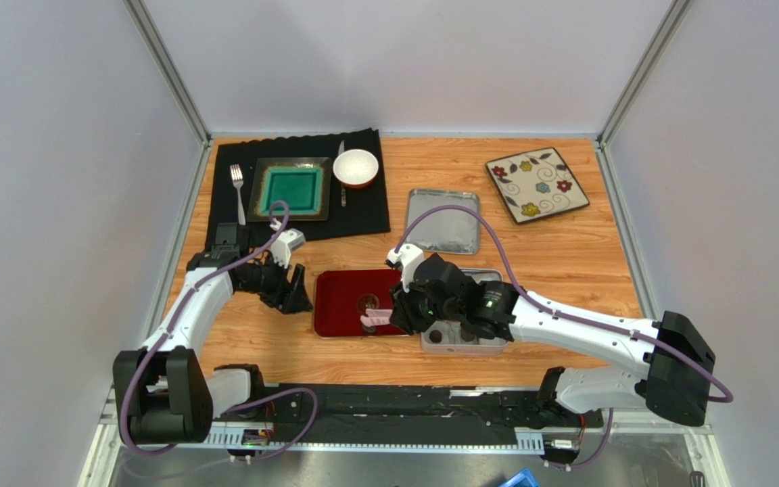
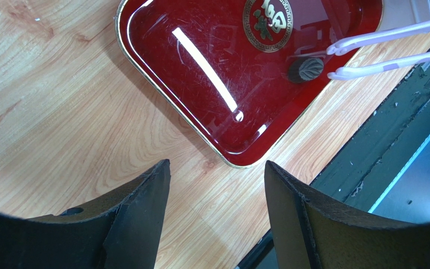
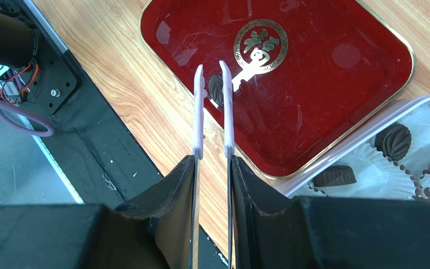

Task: Pack the chocolate
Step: Pick up the fake chocolate from the plate.

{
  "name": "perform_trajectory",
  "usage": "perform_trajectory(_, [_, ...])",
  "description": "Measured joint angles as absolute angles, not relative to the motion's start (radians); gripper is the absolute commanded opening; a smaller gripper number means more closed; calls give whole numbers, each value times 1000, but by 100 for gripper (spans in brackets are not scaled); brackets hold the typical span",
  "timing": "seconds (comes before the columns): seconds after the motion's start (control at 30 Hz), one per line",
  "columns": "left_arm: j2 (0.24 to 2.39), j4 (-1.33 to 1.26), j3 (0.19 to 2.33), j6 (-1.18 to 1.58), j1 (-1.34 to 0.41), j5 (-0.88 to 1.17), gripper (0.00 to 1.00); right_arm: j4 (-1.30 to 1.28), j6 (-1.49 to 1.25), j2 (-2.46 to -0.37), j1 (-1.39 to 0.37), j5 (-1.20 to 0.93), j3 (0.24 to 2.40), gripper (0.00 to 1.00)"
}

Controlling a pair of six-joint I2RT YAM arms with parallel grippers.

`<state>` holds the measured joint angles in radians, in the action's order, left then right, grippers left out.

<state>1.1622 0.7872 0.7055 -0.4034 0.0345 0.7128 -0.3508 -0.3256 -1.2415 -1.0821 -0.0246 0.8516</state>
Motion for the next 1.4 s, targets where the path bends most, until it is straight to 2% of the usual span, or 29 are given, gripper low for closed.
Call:
perform_trajectory(0.47, [1146,792,706,-411,35,722,73,-332,-330,-1282,-1097,-17,852,37])
perform_trajectory(1.4, [1118,804,706,-422,35,736,73,-310,-330,-1348,-1099,18,852,34])
